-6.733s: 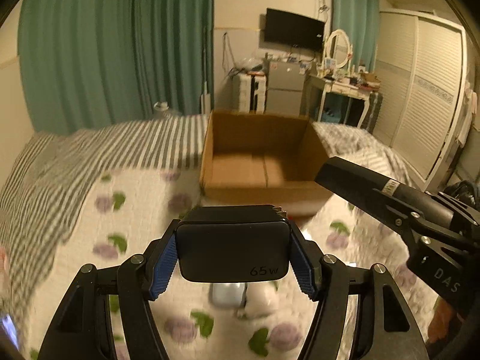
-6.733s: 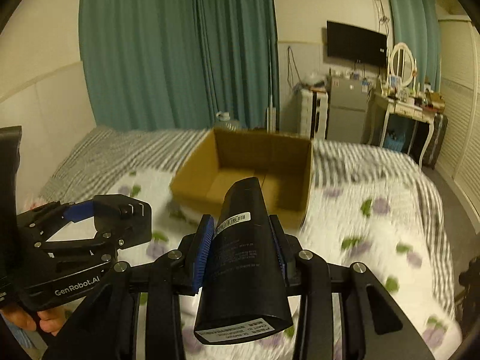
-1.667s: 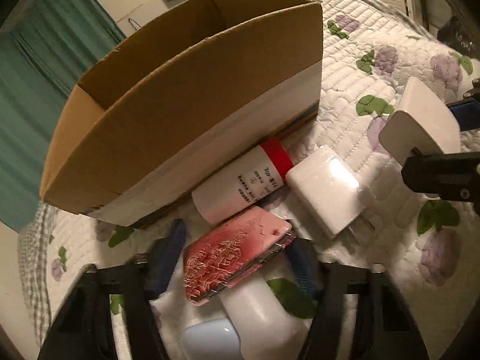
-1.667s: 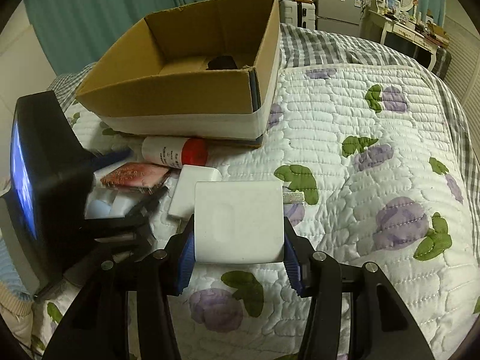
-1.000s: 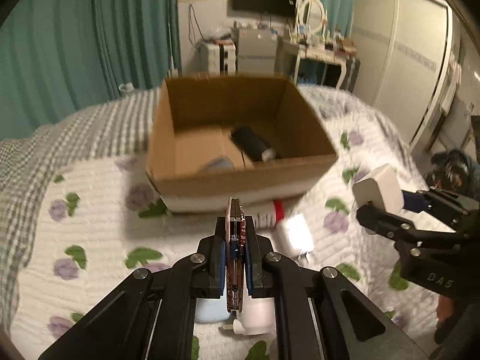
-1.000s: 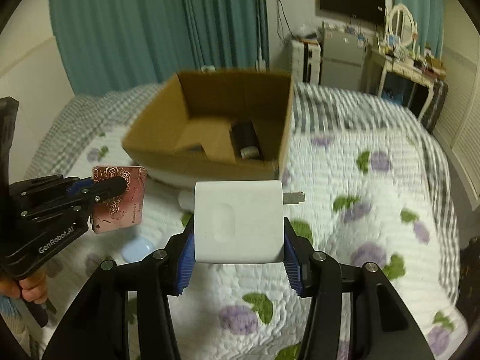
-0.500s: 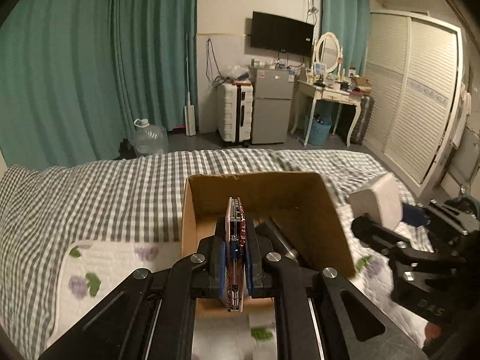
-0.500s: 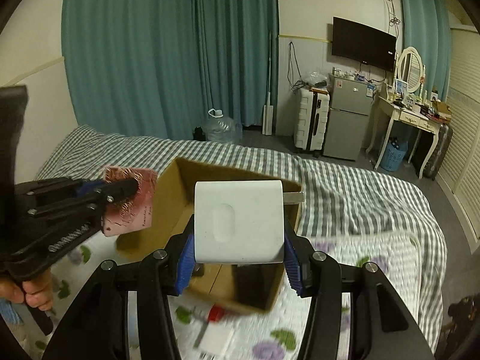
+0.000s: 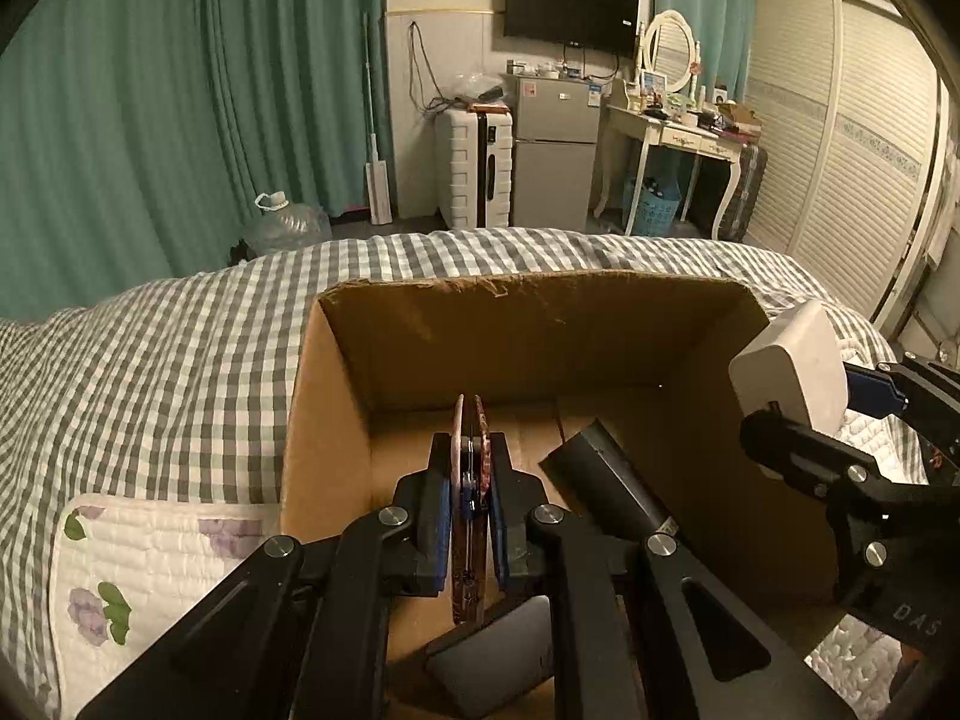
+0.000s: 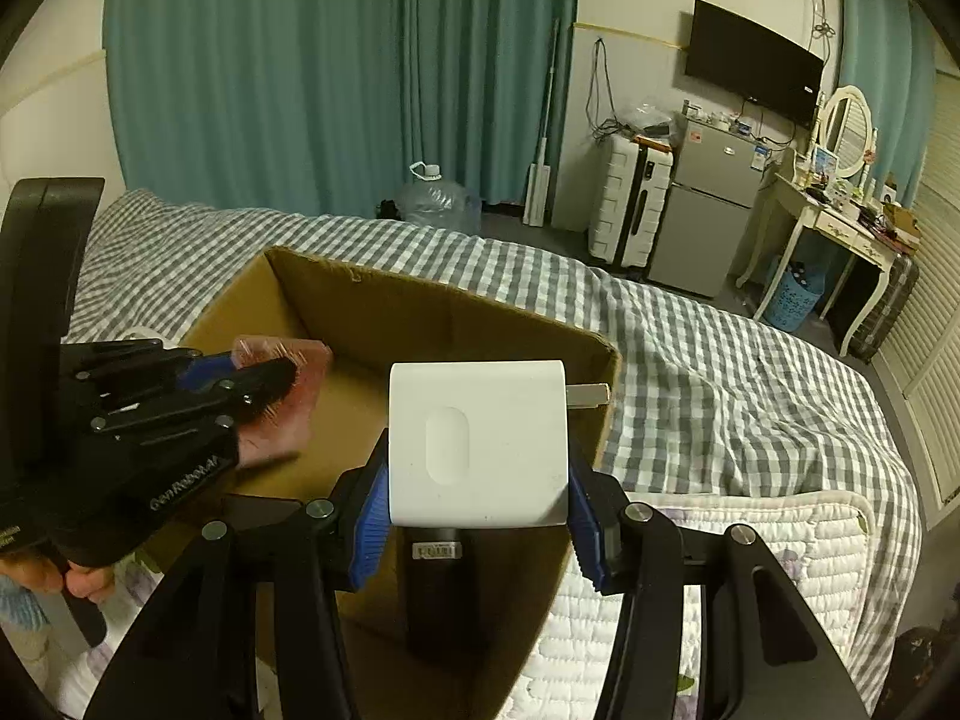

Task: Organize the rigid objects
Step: 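Lower the pink card case into the box with the left gripper while the right drops the charger in, then grasp the white cylinder with the left gripper while the right grasps the white plug charger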

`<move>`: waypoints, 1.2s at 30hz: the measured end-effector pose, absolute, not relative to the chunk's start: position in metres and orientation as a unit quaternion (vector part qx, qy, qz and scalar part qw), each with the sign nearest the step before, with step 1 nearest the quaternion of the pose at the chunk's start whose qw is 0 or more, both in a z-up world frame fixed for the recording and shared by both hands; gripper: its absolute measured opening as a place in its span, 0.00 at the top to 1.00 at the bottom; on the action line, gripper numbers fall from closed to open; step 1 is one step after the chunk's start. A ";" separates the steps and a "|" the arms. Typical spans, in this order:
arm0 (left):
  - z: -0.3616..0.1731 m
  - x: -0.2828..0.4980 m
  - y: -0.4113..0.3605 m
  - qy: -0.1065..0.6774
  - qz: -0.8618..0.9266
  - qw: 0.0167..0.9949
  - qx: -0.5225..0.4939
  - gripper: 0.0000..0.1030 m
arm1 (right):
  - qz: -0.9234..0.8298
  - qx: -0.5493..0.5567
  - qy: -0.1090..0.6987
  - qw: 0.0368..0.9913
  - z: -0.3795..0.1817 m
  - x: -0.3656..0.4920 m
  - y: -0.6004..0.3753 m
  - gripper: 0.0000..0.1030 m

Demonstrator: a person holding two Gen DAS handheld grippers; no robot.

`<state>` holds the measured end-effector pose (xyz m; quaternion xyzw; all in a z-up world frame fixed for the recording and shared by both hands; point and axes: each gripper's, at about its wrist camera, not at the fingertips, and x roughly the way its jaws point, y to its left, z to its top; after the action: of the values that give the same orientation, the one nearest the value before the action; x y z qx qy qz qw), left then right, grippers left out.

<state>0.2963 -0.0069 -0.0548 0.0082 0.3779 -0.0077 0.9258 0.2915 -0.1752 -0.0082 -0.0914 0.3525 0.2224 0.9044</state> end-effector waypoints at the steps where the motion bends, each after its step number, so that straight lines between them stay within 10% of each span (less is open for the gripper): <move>1: -0.052 0.295 -0.007 0.376 -0.009 0.926 0.010 0.85 | 0.223 -0.090 0.351 0.905 -0.008 0.292 -0.176 0.52; 6: -0.036 0.282 -0.001 0.367 0.006 0.930 0.006 0.55 | 0.225 -0.074 0.349 0.907 -0.006 0.286 -0.180 0.52; 11: -0.021 0.248 0.011 0.351 0.011 0.936 -0.003 0.46 | 0.230 -0.078 0.357 0.902 -0.020 0.284 -0.166 0.52; 36: -0.035 0.155 0.008 0.335 0.032 0.942 -0.007 0.36 | 0.205 -0.014 0.300 0.931 -0.005 0.156 -0.217 0.19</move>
<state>0.1550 0.0077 -0.0349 -0.0068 0.3350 0.0322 0.9416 0.1562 -0.2175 -0.0049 -0.0139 0.3003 0.2049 0.9315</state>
